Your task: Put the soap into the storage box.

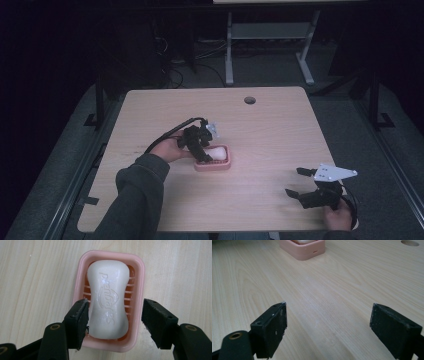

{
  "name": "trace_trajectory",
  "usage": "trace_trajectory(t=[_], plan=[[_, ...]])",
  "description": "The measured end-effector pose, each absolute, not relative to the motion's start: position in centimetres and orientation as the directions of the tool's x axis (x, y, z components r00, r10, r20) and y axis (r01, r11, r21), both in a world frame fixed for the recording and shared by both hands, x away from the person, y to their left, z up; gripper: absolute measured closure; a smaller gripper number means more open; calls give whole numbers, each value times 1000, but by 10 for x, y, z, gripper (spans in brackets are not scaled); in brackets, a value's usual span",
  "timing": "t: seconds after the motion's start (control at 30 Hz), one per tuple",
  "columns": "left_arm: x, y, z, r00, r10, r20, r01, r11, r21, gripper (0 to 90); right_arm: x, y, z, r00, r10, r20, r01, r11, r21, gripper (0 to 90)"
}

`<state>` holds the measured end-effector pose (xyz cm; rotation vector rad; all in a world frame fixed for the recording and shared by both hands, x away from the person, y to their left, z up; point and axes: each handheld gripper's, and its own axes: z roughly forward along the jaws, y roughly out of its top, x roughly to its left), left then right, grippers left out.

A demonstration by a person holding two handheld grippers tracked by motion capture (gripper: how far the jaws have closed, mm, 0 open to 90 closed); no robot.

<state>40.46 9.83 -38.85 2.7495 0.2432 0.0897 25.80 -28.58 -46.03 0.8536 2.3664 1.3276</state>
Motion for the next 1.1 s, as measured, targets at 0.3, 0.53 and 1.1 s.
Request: trace_trajectory(t=[0.3, 0.53, 1.1], plan=[[398, 103, -384, 982, 185, 39, 156, -909, 387, 362, 258, -286, -460, -777, 629, 26, 351, 398, 847, 135], [391, 111, -383, 980, 196, 41, 163, -902, 401, 347, 257, -286, -460, -777, 630, 24, 352, 402, 845, 135], [374, 137, -386, 971, 231, 56, 184, -880, 438, 332, 257, -285, -460, -776, 631, 18, 355, 413, 838, 135]])
